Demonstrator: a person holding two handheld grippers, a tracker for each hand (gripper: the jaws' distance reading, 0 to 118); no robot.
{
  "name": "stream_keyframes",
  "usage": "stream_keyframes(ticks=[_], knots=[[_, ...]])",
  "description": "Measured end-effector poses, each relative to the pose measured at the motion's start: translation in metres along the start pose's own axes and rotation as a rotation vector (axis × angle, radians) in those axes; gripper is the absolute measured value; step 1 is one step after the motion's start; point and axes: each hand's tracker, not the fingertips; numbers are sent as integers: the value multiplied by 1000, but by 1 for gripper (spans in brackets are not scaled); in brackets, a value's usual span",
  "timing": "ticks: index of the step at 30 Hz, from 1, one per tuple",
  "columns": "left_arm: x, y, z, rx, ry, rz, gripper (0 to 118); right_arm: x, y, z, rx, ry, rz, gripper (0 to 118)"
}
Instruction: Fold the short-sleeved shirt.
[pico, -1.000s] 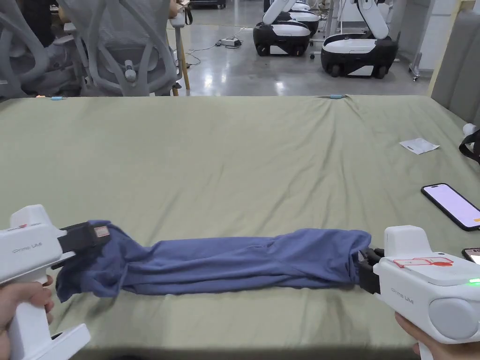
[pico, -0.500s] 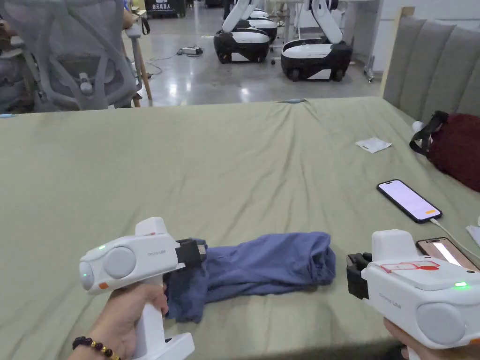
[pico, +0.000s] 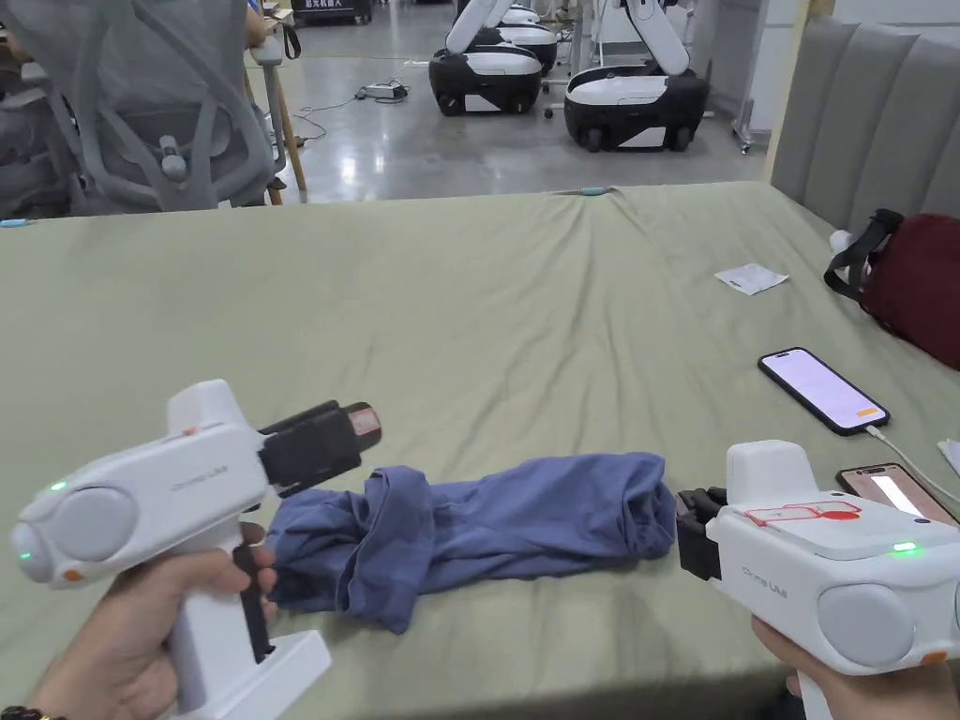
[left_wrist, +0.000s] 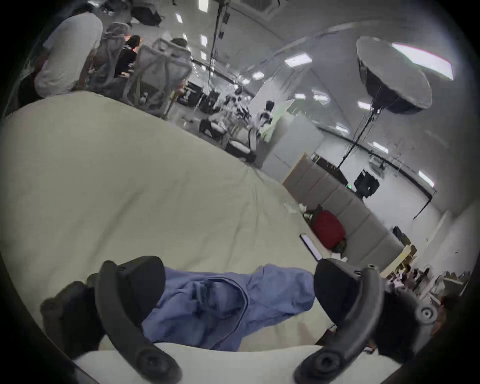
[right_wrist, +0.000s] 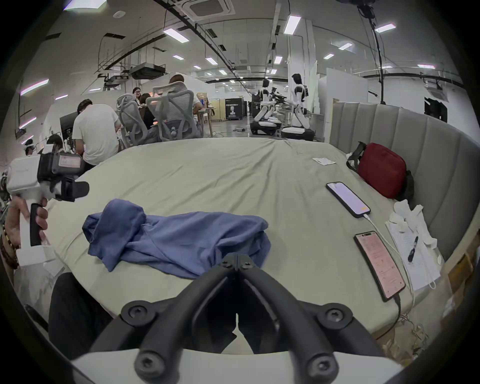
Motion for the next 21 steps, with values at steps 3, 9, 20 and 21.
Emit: stream_keyframes(ticks=[3,9,20,21], knots=[[-18,-3,29,18,-15,-17,63,-5,-2,-1,-3,18,3,0],[-30,-26,43,-74,41,-158,0,-13,-6,-10,-29,34,11,0],[-31,-59,-60,-276,33,-144,0,-5,-8,-2,-26,36,-4,0],[-28,-64,-73,-305,60,-158,0,-3,-9,-2,-27,26,-3,0]])
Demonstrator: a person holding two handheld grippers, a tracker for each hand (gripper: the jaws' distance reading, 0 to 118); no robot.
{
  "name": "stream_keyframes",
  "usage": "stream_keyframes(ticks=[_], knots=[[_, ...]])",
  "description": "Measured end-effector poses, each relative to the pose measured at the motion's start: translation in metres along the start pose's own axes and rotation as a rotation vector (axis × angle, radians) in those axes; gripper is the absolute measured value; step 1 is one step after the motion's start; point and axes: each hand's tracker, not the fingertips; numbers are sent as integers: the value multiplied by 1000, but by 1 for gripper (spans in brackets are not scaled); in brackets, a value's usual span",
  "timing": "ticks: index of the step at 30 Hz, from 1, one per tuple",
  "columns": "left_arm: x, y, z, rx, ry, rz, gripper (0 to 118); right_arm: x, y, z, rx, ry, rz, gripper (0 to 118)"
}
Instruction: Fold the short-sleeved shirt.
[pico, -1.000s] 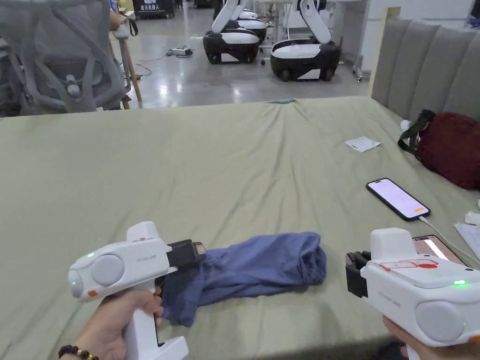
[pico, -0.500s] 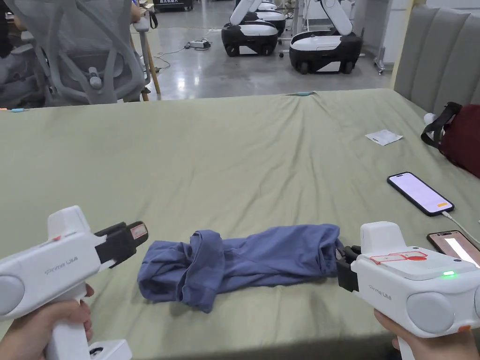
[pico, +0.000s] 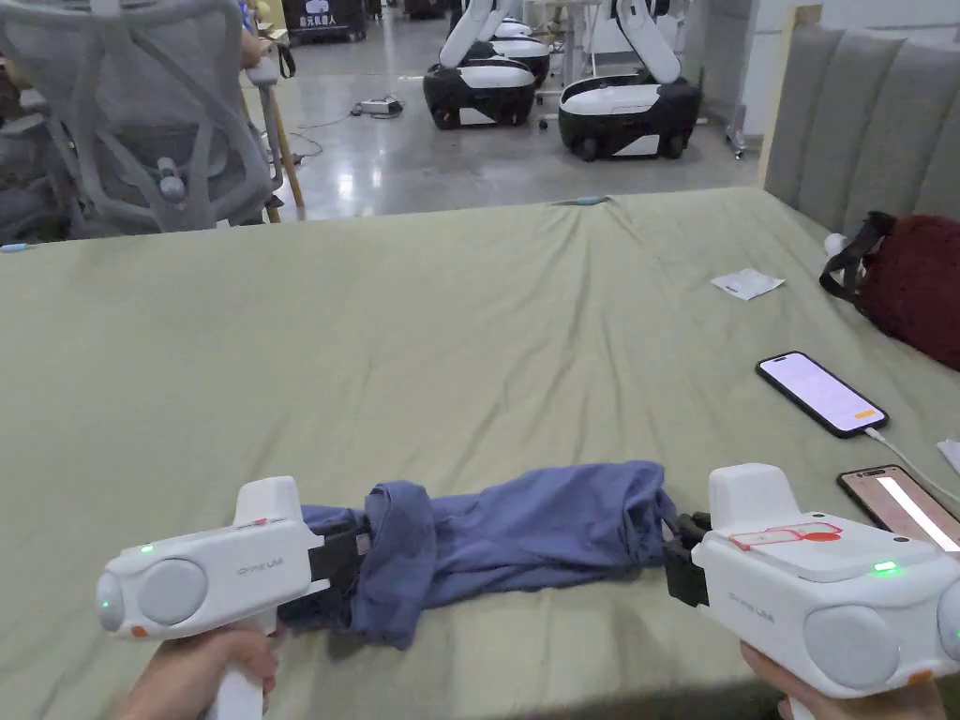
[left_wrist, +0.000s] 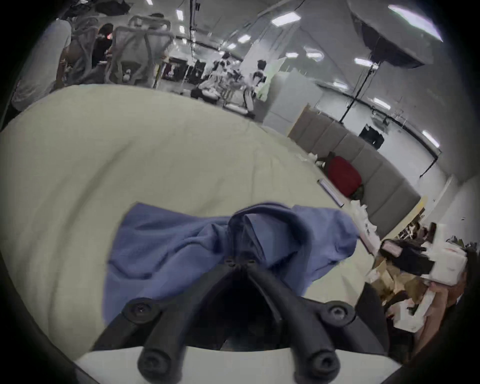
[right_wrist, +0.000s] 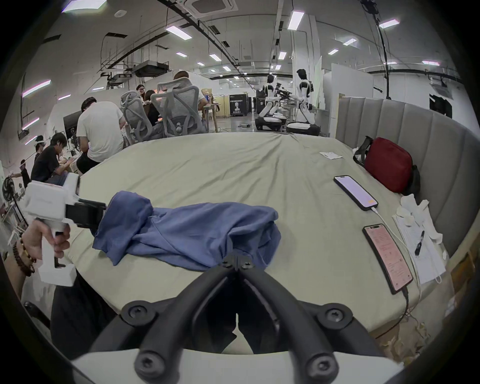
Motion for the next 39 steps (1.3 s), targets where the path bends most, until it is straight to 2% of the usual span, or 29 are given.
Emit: stream_keyframes(ticks=[2,5,12,15,18,21,28,33,34,35,36,37,38,39], knots=[[16,1,-14,-11,-8,1,0,4,-1,1,-5,-12,-5,0],[38,4,-33,-18,-100,25,0,7,-3,1,-7,-22,-19,0],[60,17,-60,-42,-63,16,0,5,-6,0,-24,-38,-9,0],[63,24,-36,19,-73,-31,0,1,-3,-6,-24,-45,1,0],[52,29,2,117,-92,39,0,-6,2,-9,-3,-38,3,0],[34,21,35,186,-31,61,0,-17,8,-13,18,-46,25,0],[-6,-7,93,234,97,94,0,-37,13,-15,84,-98,58,0],[-12,-6,100,228,113,85,0,-40,12,-16,71,-62,52,0],[-11,-4,100,224,99,94,9,-40,11,-15,66,-62,59,0],[-12,-3,99,219,85,105,32,-40,11,-15,62,-61,64,0],[-13,-2,97,215,74,118,68,-39,10,-14,57,-54,65,0],[-12,-1,94,207,66,124,113,-38,9,-14,53,-50,63,0],[-11,0,91,204,65,134,118,-37,9,-13,50,-48,58,0],[-13,-1,86,204,66,147,109,-37,8,-12,48,-49,56,0]])
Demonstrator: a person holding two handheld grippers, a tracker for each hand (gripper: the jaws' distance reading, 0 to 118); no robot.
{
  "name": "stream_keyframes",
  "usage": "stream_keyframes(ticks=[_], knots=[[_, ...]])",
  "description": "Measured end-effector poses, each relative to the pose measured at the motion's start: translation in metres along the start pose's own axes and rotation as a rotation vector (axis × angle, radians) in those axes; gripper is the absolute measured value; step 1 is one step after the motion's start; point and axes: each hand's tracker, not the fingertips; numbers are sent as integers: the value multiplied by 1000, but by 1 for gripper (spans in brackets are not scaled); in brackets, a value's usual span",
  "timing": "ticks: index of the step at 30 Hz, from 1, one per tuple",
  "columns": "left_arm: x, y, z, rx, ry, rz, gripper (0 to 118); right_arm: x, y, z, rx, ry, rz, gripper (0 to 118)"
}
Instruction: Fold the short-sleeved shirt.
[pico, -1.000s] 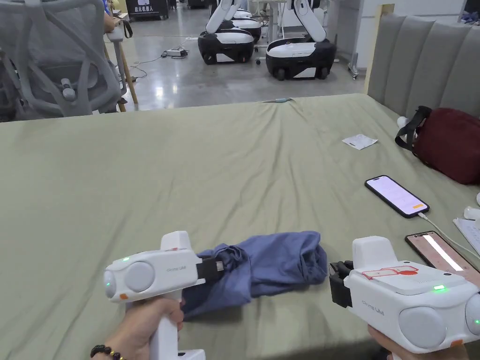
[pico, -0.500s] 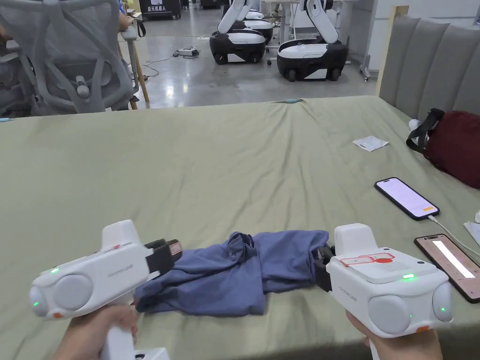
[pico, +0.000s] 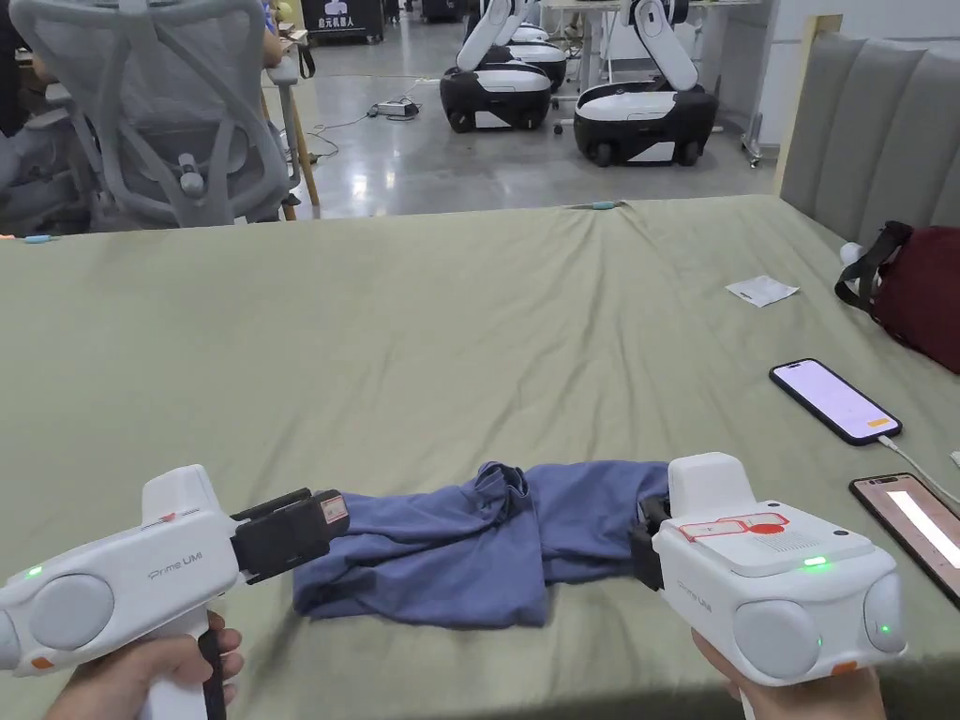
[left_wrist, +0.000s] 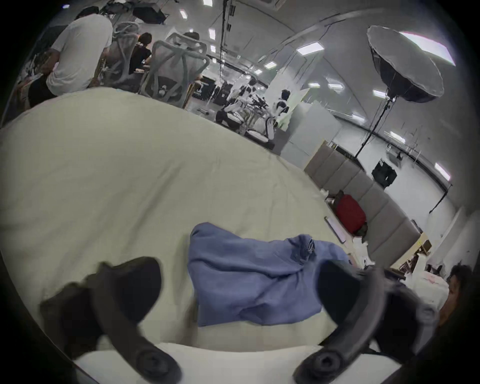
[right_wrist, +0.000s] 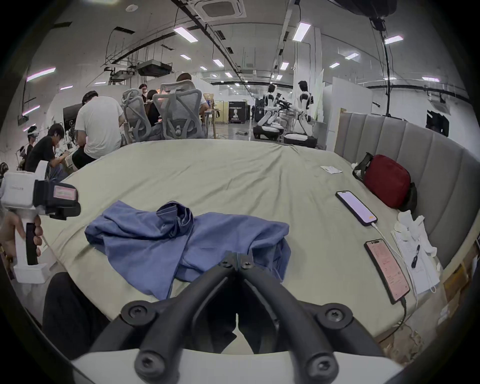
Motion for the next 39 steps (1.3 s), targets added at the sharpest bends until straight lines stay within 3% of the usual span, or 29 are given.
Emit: stream_keyframes(ticks=[6,12,13,16,17,18,25,28,31,36,39], knots=[[-31,5,-37,-63,20,153,114,2,-2,2,-7,0,3,0],[-41,-4,-71,-137,-4,148,86,5,0,3,-11,-1,4,0],[-38,-6,-73,-129,-3,124,78,5,0,3,-12,-1,2,0],[-25,-9,-78,-130,99,42,21,7,-1,2,-17,-3,0,0],[-24,-9,-79,-135,72,42,17,7,-1,2,-20,-3,0,0],[-26,-10,-77,-155,32,95,16,7,-1,1,-22,-4,-1,0],[-63,1,-38,-97,33,120,12,9,-1,0,-21,-2,-12,0],[-72,4,-10,-75,186,52,12,9,0,-1,-18,3,-15,0],[-87,12,3,-61,259,71,12,6,0,-3,-17,10,-17,0],[-72,21,12,-51,229,68,12,2,-2,-5,-25,27,-11,0],[-50,33,25,-12,135,84,12,3,-2,-5,-26,30,-11,0]])
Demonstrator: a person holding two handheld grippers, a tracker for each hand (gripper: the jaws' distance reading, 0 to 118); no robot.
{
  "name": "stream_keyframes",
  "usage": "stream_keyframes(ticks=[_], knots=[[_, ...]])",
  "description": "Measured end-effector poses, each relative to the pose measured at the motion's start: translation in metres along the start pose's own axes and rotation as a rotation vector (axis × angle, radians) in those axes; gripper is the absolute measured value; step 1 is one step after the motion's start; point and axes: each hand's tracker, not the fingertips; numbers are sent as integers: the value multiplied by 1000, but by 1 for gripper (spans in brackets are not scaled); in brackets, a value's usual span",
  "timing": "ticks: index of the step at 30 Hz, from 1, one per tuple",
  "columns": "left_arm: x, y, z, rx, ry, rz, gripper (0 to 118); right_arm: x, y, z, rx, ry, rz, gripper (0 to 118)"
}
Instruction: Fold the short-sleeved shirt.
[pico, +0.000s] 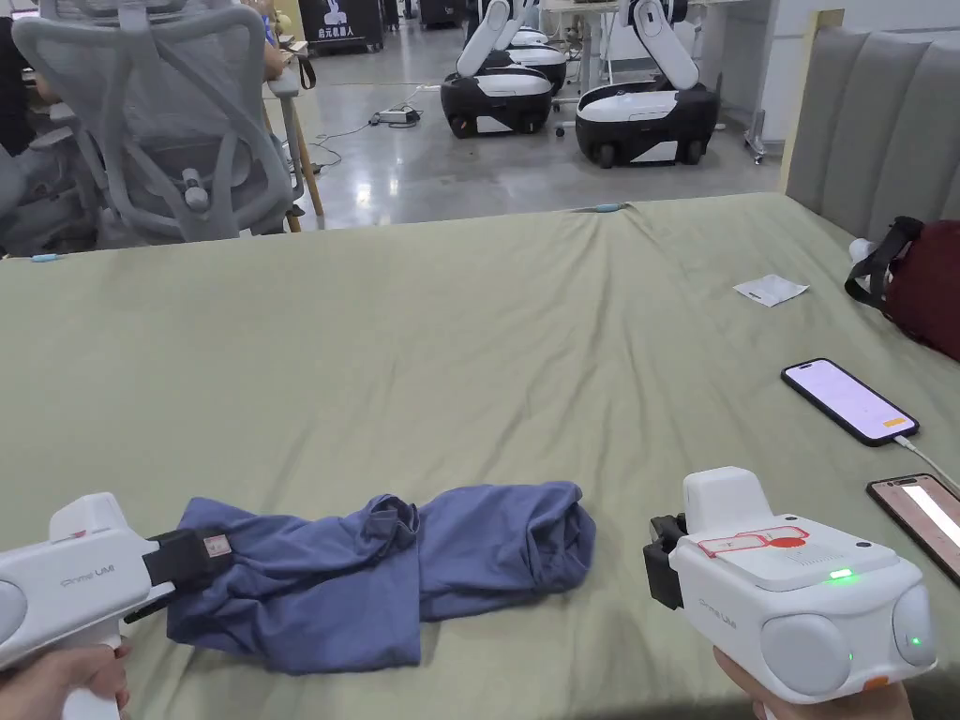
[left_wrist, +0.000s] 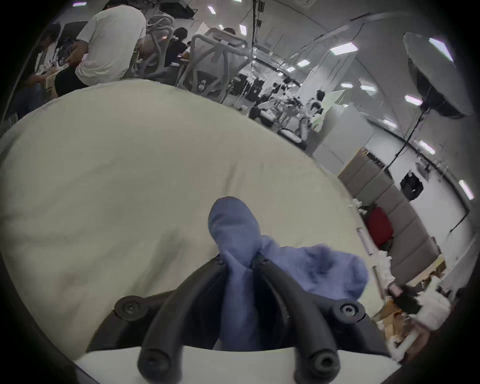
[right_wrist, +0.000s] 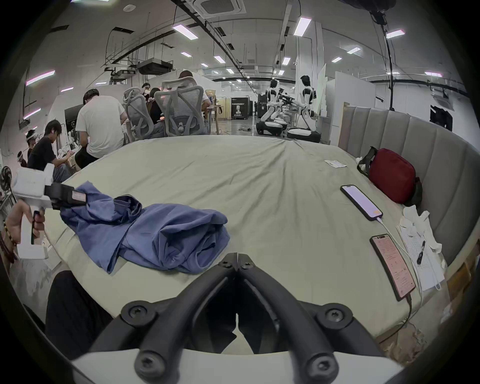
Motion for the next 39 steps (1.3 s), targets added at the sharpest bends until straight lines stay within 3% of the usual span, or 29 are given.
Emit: stream_keyframes(ticks=[7,15,20,25,27,30,32,34,36,39], knots=[[79,11,20,36,-185,-69,12,5,-2,-1,1,2,-24,0],[168,-20,-62,-91,-334,-95,12,19,-9,9,6,-6,-52,0],[186,-48,-139,-218,-248,-107,12,36,-14,20,12,-31,-82,0],[185,-58,-150,-218,-249,-83,14,55,-21,26,-2,-54,-98,0],[183,-51,-140,-200,-319,-47,32,57,-22,25,-9,-58,-102,0],[186,-36,-110,-118,-396,-54,115,56,-23,22,-13,-60,-108,0],[183,-26,-79,-3,-381,-79,112,53,-23,21,-12,-49,-109,0],[169,-15,-56,27,-348,-97,118,50,-23,19,-13,-40,-103,0],[149,-9,-51,23,-321,-72,108,45,-23,17,-15,-34,-99,0],[116,-10,-40,26,-296,-75,24,40,-22,13,-18,-14,-95,0]])
